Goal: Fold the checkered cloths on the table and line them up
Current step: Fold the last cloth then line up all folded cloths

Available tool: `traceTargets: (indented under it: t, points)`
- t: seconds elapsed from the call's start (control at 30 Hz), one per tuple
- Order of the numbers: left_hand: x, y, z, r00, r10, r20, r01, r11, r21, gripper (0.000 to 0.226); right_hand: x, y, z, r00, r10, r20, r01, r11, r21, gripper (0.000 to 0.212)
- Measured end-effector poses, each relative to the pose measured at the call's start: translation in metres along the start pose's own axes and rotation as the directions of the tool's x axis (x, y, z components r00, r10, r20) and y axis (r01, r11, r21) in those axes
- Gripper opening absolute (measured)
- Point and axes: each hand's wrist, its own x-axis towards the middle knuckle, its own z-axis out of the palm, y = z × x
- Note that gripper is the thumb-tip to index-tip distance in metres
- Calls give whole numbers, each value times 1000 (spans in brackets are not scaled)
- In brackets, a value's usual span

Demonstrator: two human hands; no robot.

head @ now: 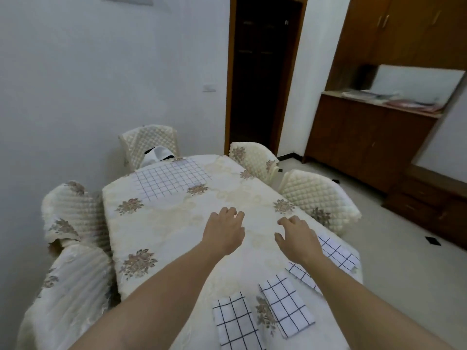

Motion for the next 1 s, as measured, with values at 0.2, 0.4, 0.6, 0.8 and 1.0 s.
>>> traceTargets:
  t: [0.2,0.4,0.6,0.8,1.0]
  points:
    - [29,65,4,975,221,19,-220,975,-24,44,-44,61,-13,985,166,-39,-169,984,-63,44]
    - [52,155,3,912,406,-53,-409,910,-65,42,-98,133,-33,921,378,-90,-385,920,-69,42]
    - [67,254,3,832,537,-139,-551,828,-101,50,-137,213,-44,856,503,-122,-513,856,-66,46]
    - [93,354,13,795,592,-134,-606,788,-107,64,-142,307,-45,840,520,-154,-535,841,-79,48]
    - [142,456,26,854,505,-127,-519,842,-143,59,-131,414,-53,867,467,-174,-484,873,-64,45]
